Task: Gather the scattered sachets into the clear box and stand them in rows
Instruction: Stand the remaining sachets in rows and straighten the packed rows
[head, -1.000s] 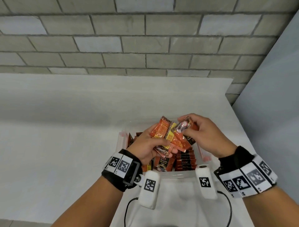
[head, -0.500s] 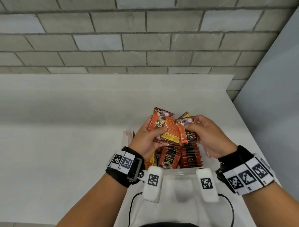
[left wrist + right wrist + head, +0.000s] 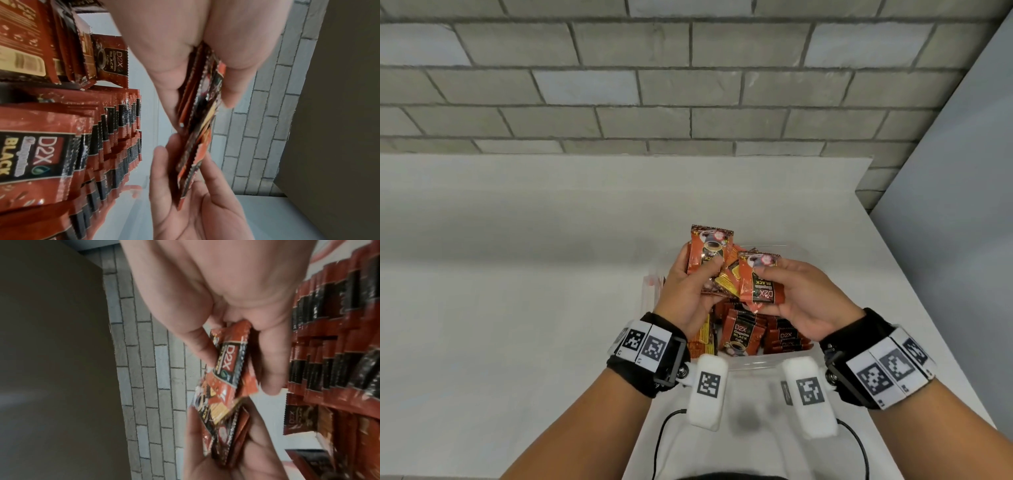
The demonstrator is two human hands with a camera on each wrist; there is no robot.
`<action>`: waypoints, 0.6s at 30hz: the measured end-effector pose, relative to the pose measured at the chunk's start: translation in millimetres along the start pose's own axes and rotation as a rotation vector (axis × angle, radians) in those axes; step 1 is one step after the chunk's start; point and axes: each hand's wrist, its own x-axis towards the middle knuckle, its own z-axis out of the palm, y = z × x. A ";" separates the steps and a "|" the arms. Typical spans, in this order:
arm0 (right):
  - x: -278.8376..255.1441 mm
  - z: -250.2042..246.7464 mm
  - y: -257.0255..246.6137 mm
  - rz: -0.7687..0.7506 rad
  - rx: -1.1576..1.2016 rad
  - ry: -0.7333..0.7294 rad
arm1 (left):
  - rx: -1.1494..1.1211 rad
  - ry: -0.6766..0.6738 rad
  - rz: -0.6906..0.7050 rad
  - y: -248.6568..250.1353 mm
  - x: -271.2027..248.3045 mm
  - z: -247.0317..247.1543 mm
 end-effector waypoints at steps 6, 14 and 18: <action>1.6 -0.3 -7.4 -0.140 0.083 0.040 | -0.028 -0.032 -0.102 3.2 -0.4 -4.3; 3.5 4.2 -3.2 -0.083 0.003 0.046 | 0.123 -0.094 -0.056 -1.1 -2.8 -4.8; 3.6 -0.9 -6.4 -0.120 -0.024 0.083 | 0.031 -0.080 -0.091 3.9 -2.3 -6.2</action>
